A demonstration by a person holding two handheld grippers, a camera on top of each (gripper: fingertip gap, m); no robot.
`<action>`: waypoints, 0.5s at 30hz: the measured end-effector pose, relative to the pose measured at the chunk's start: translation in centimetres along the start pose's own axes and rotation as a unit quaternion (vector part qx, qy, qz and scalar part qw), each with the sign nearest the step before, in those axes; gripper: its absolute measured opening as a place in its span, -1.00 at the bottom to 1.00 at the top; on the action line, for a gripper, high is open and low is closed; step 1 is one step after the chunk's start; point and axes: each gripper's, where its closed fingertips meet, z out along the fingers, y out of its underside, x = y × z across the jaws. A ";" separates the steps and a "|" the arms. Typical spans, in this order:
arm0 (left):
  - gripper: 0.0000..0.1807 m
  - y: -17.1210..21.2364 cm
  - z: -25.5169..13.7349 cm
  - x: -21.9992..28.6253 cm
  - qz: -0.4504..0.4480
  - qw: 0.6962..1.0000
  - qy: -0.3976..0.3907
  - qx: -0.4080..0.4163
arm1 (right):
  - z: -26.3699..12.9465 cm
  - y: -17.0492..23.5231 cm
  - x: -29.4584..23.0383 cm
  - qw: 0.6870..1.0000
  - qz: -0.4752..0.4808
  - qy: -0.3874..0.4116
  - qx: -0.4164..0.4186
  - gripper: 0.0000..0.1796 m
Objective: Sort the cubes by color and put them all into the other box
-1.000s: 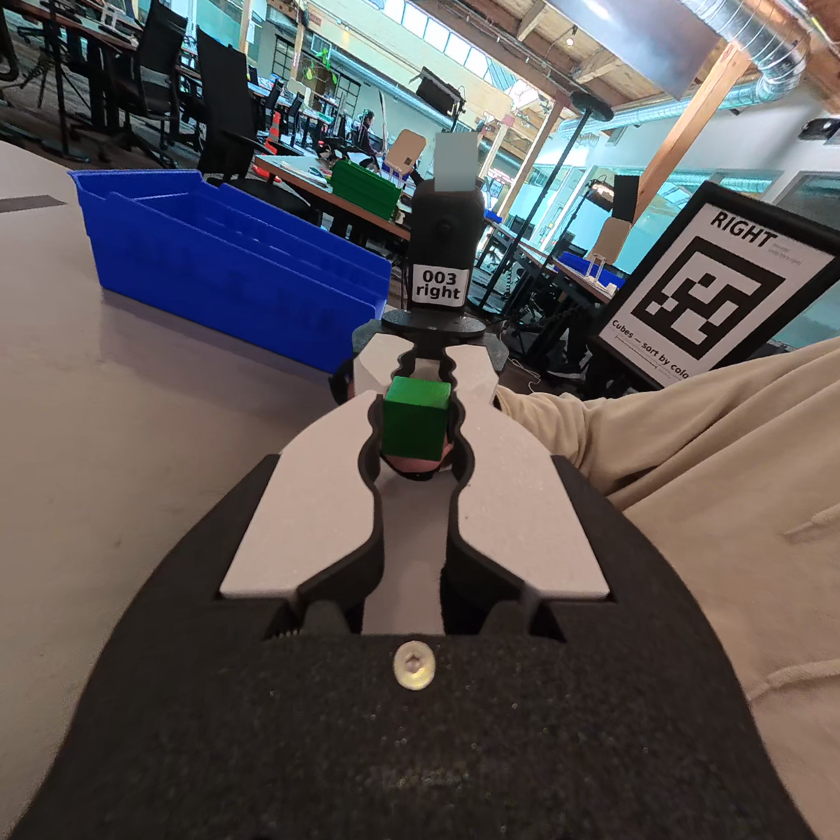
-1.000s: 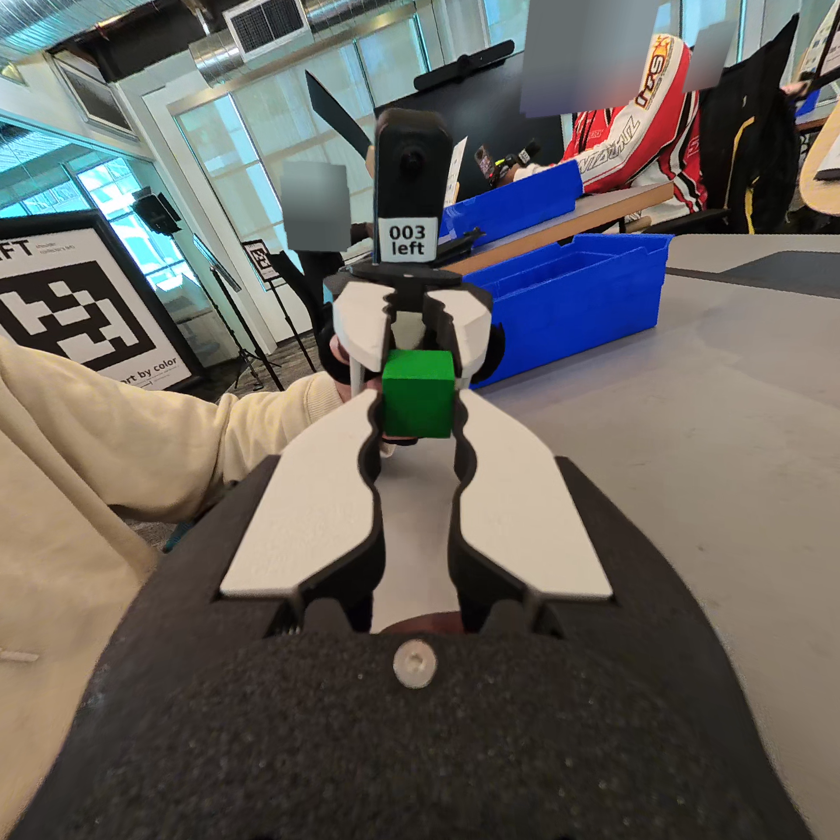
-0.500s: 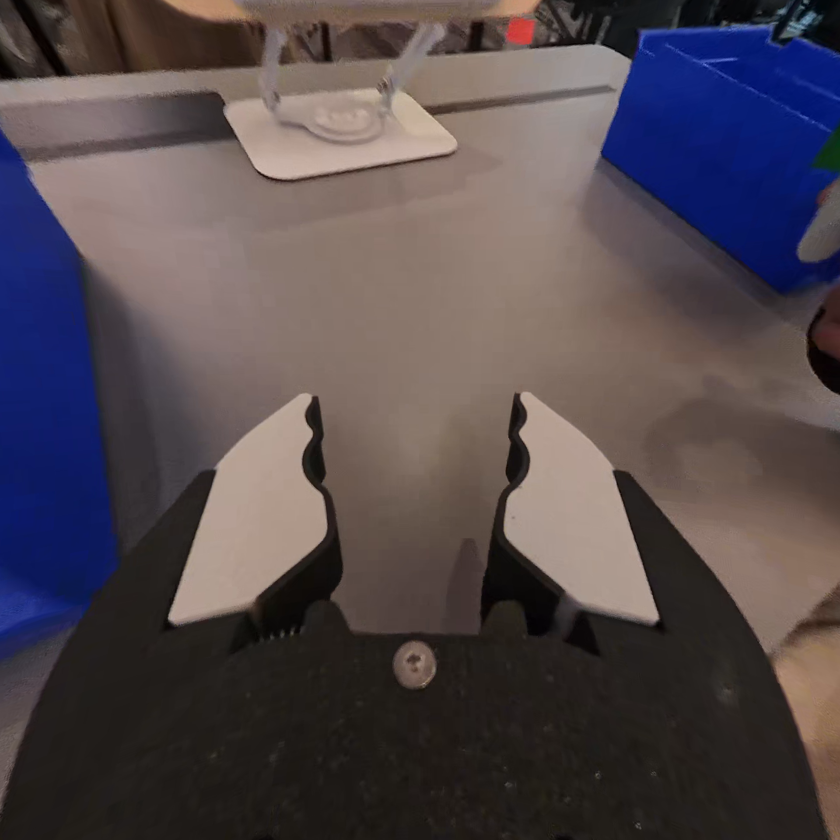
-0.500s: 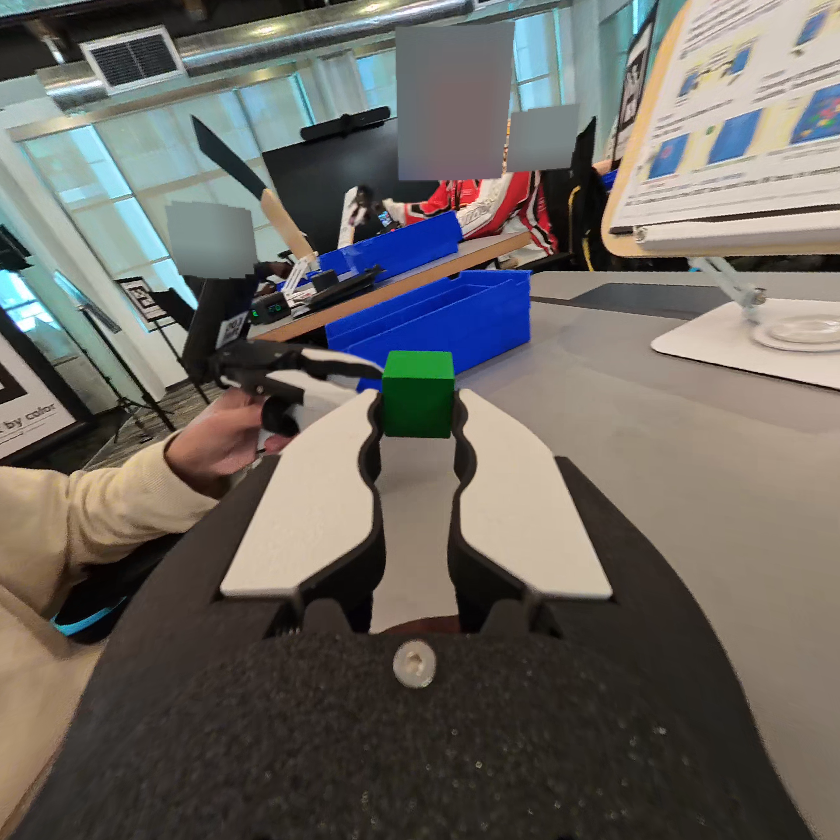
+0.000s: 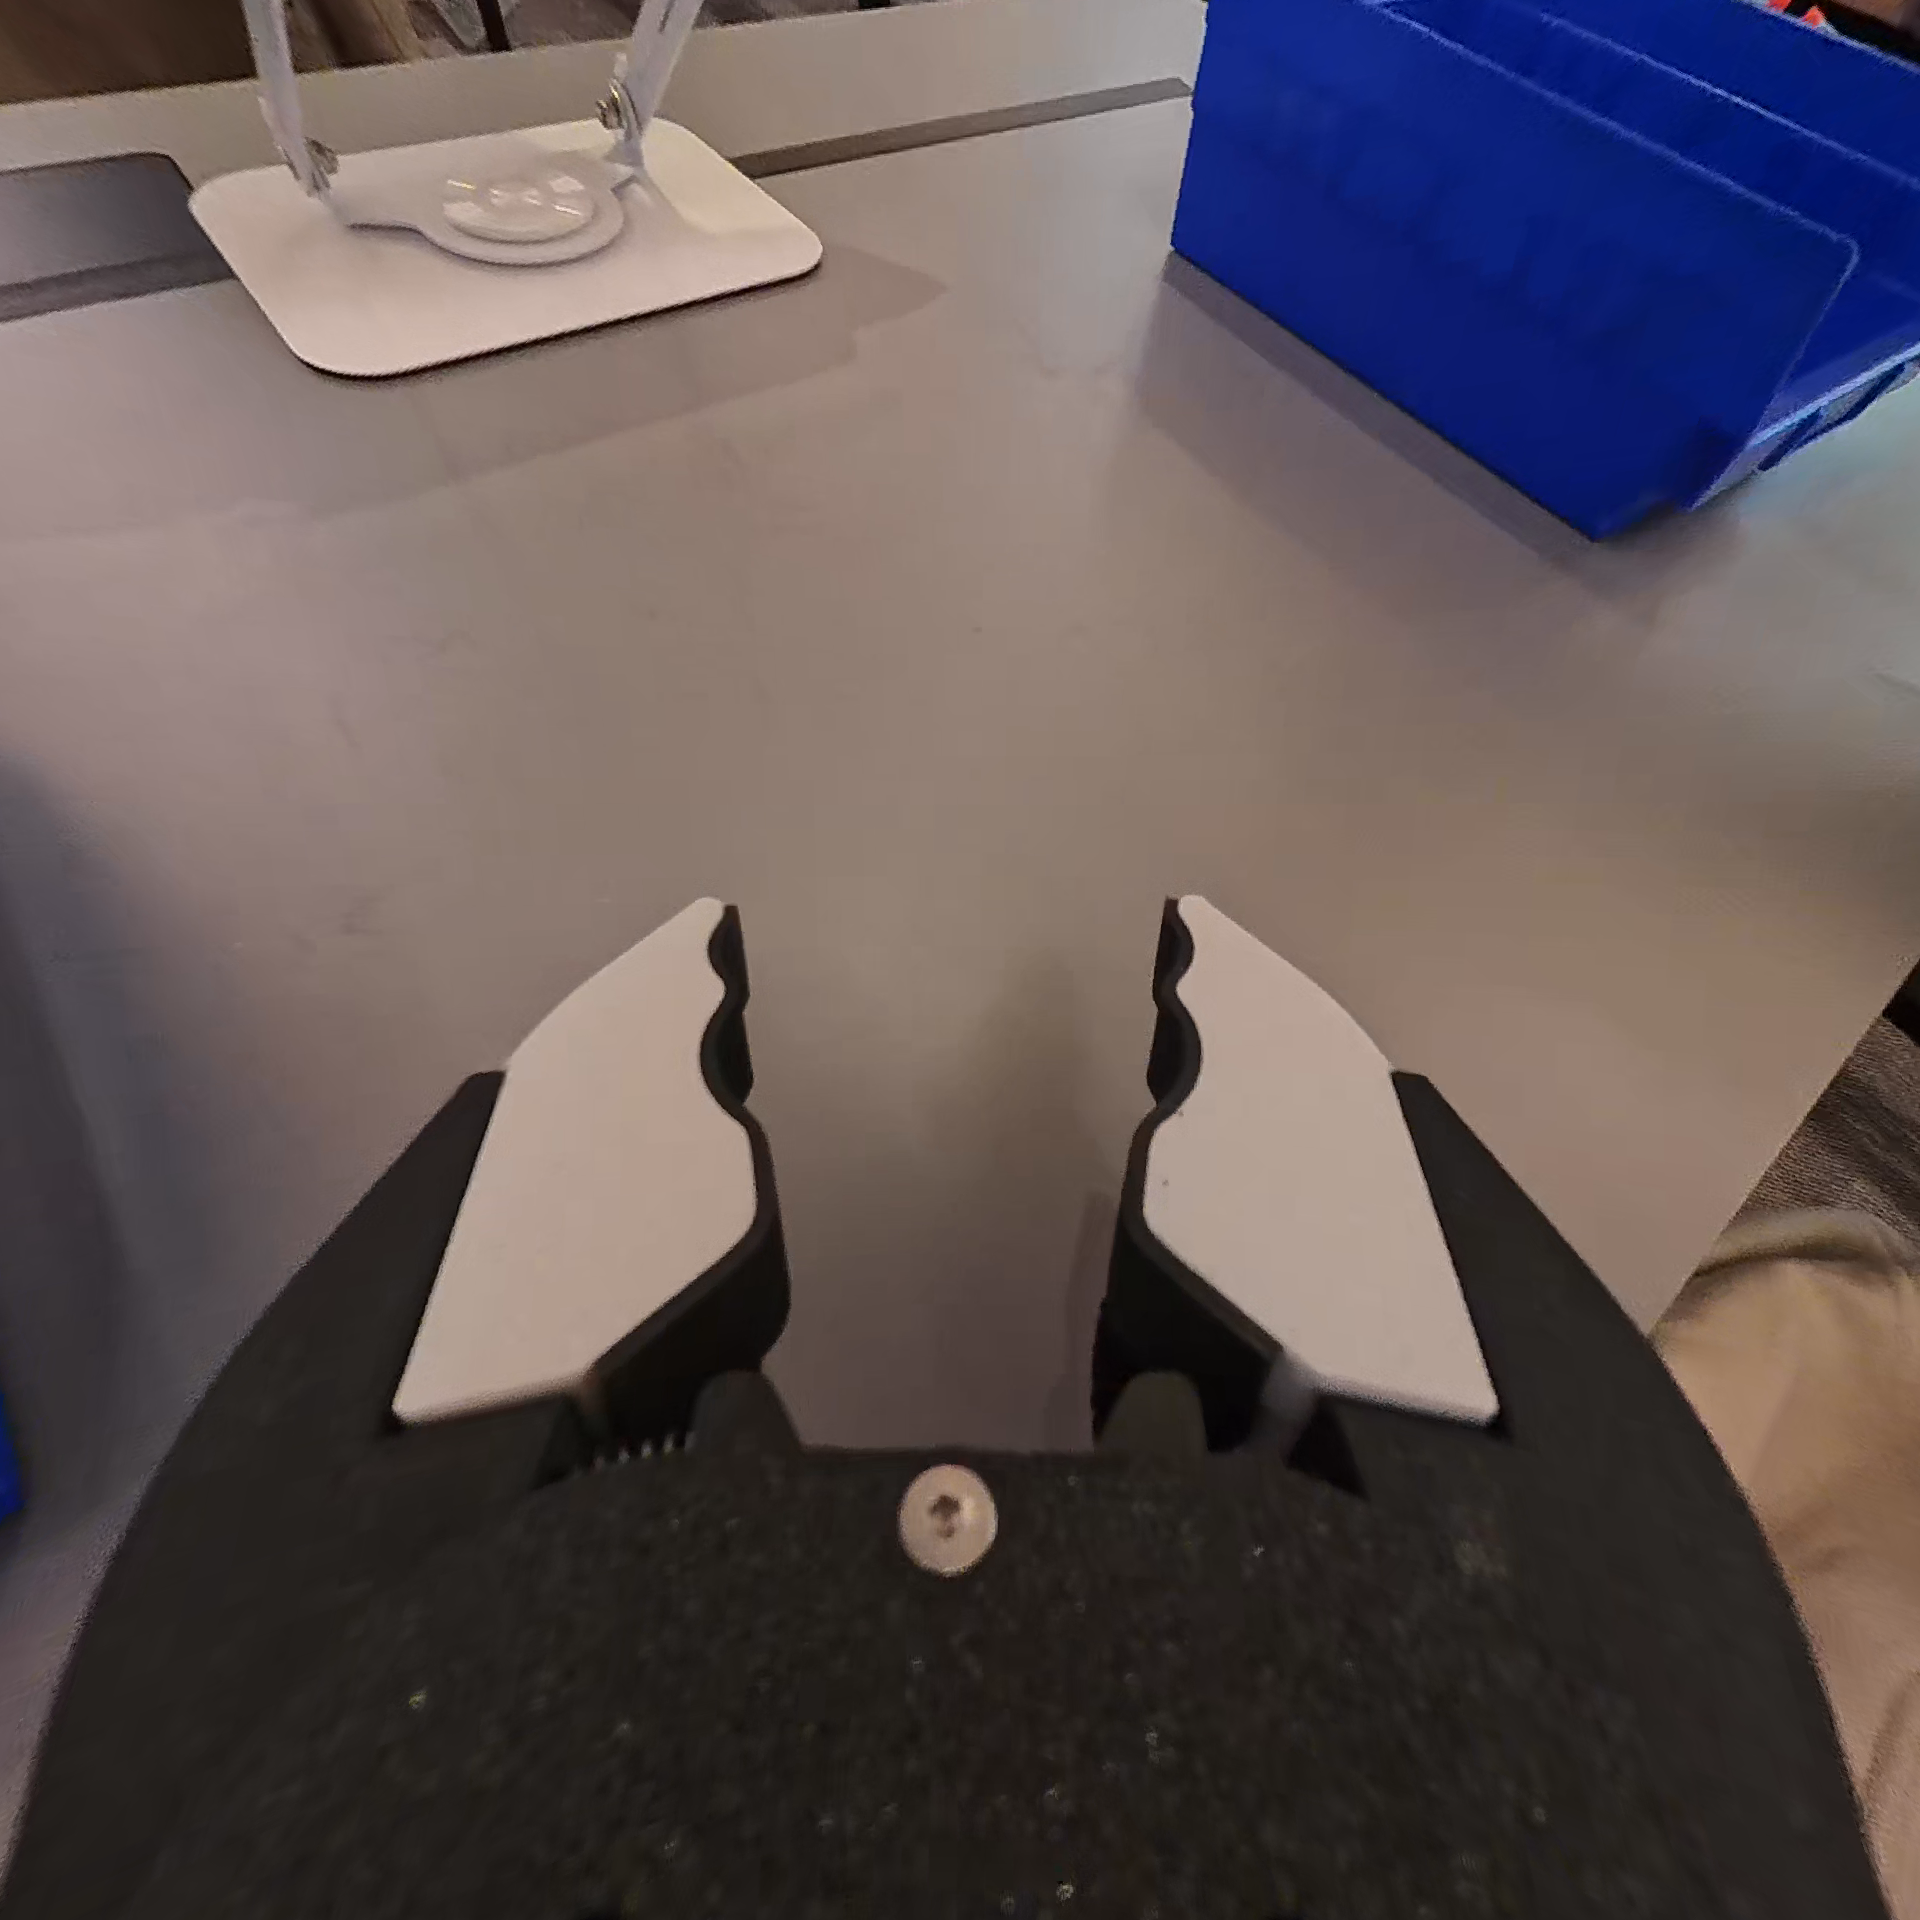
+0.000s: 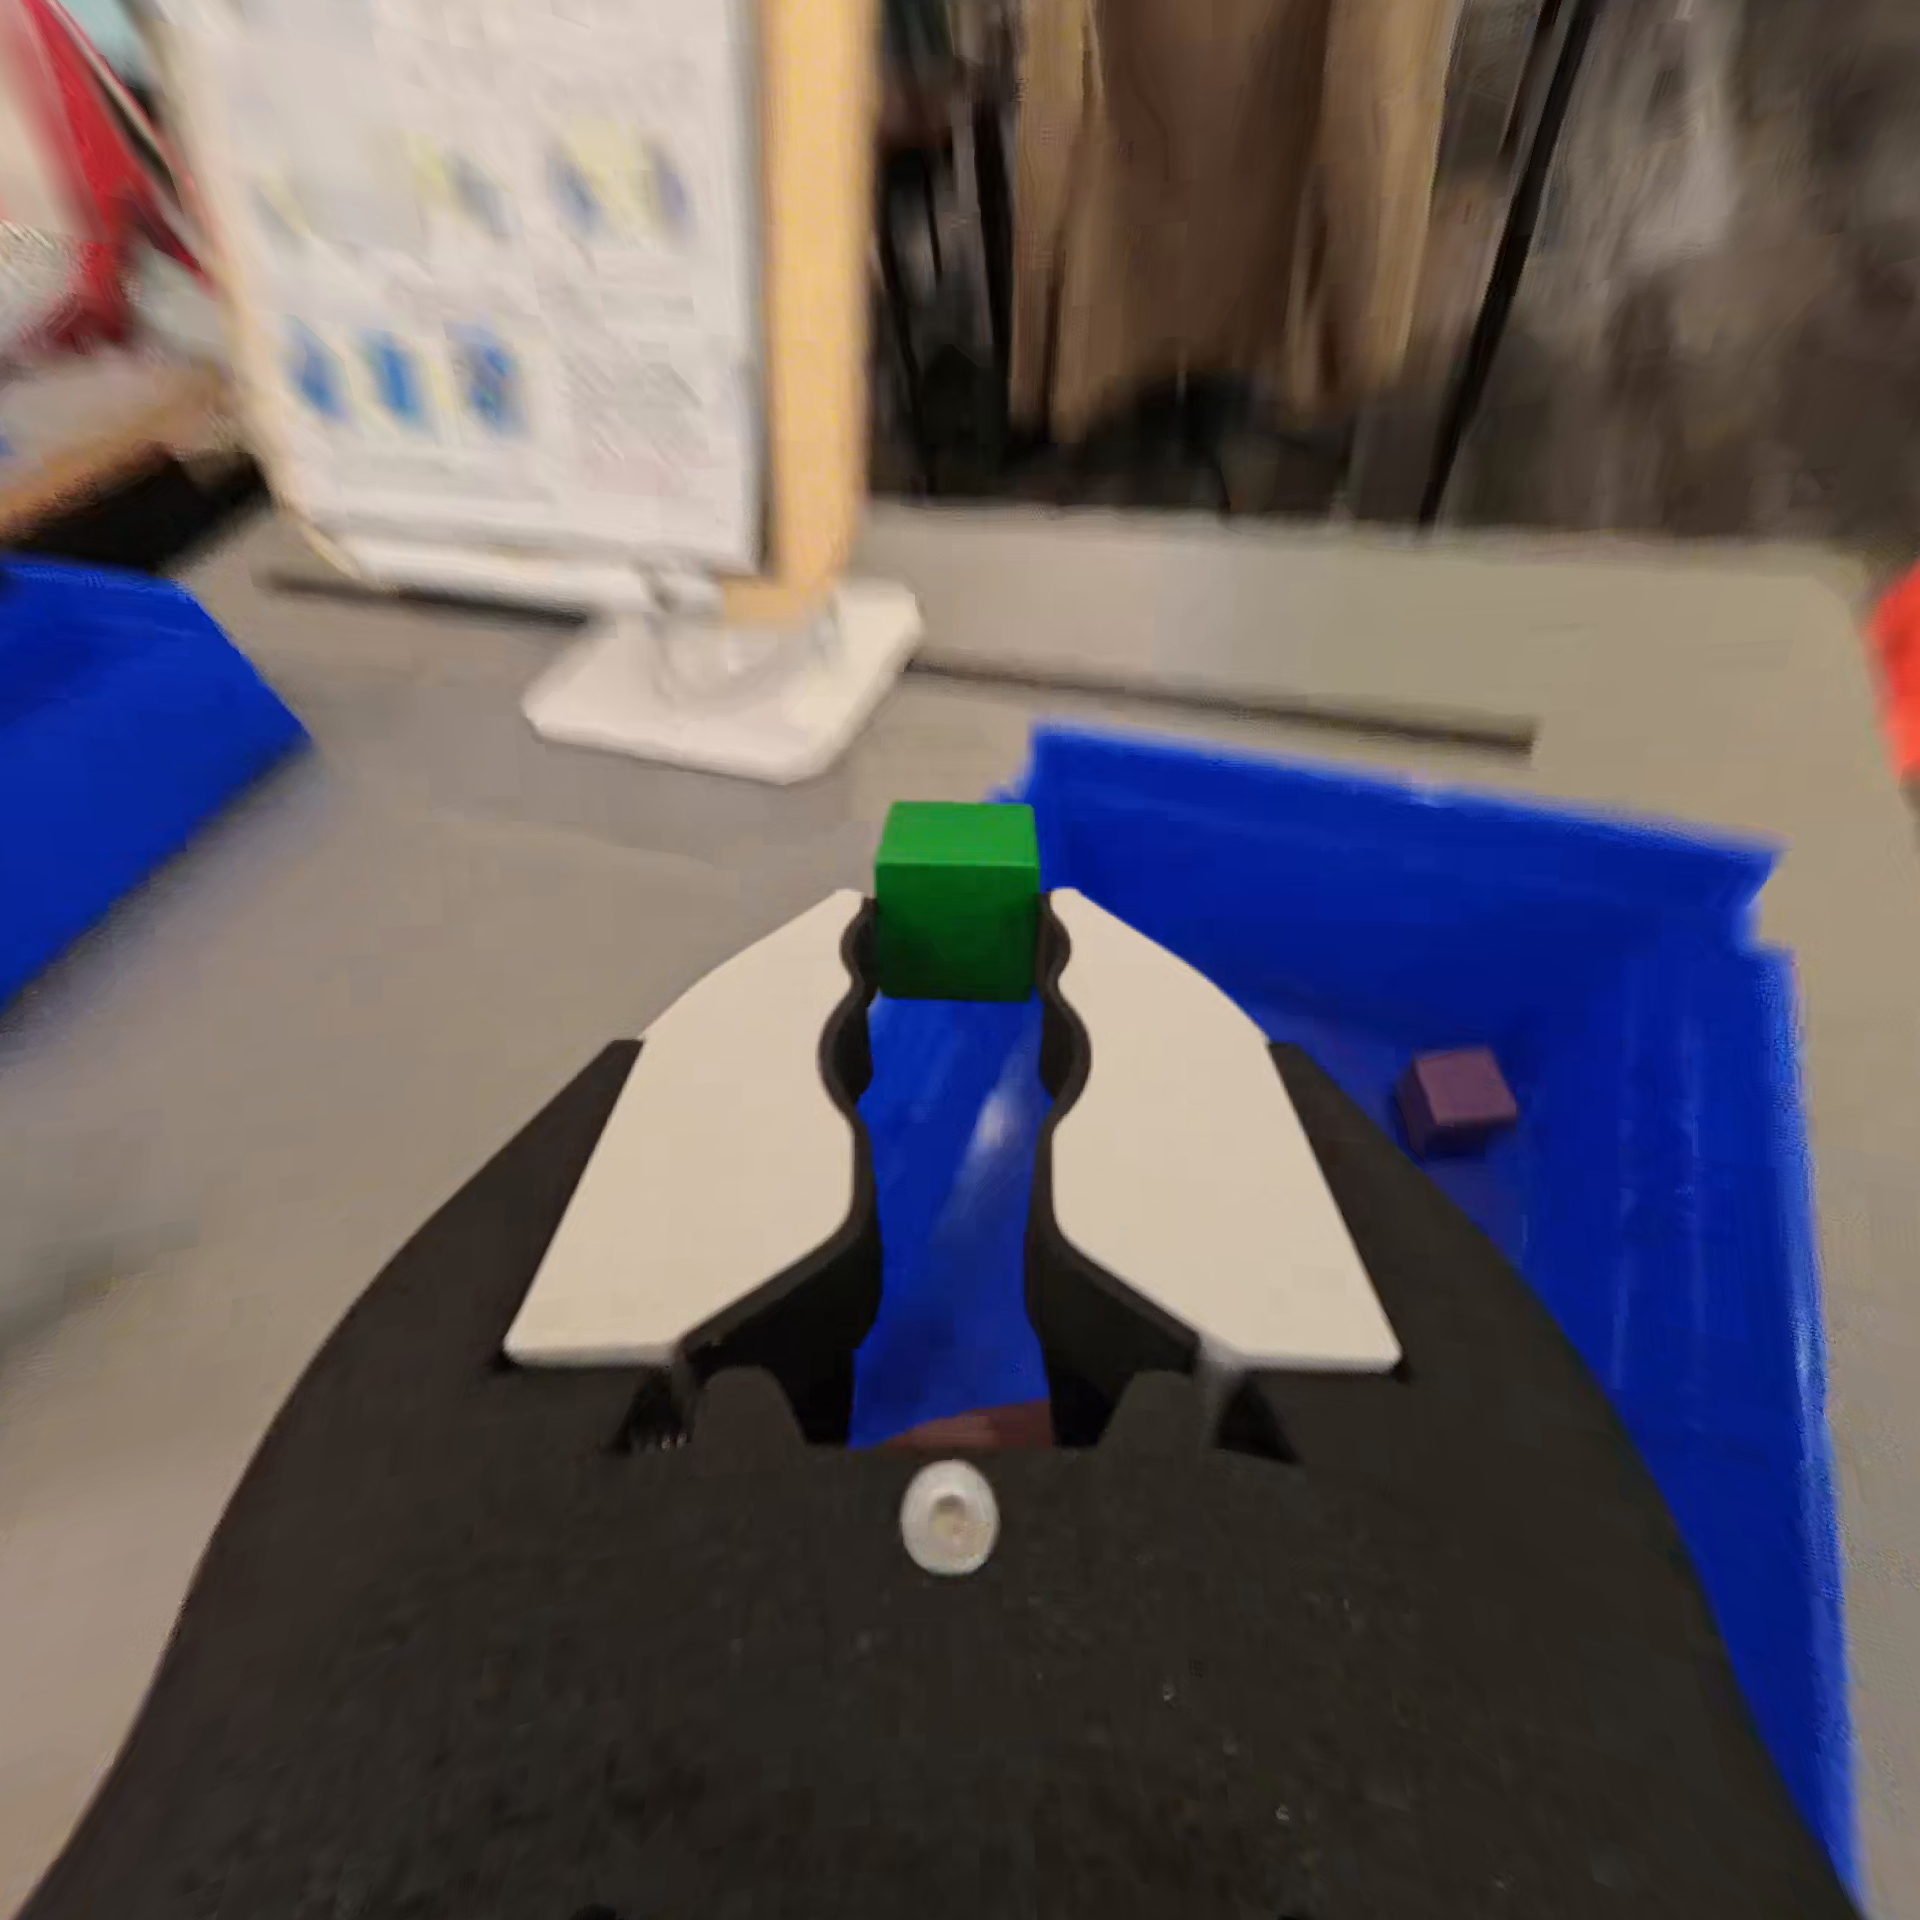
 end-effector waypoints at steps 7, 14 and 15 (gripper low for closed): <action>-0.17 0.6 0.2 0.5 0.028 0.999 -0.006 -0.015 | 11.4 10.6 5.3 0.946 -0.005 0.005 -0.323 -0.68; -0.16 1.5 0.1 0.1 0.034 0.999 -0.016 -0.026 | 9.6 6.7 5.9 0.962 -0.060 0.060 -0.261 -0.38; -0.16 1.5 0.1 0.0 0.030 0.999 -0.015 -0.025 | 7.7 4.3 4.7 0.977 -0.066 0.058 -0.194 -0.39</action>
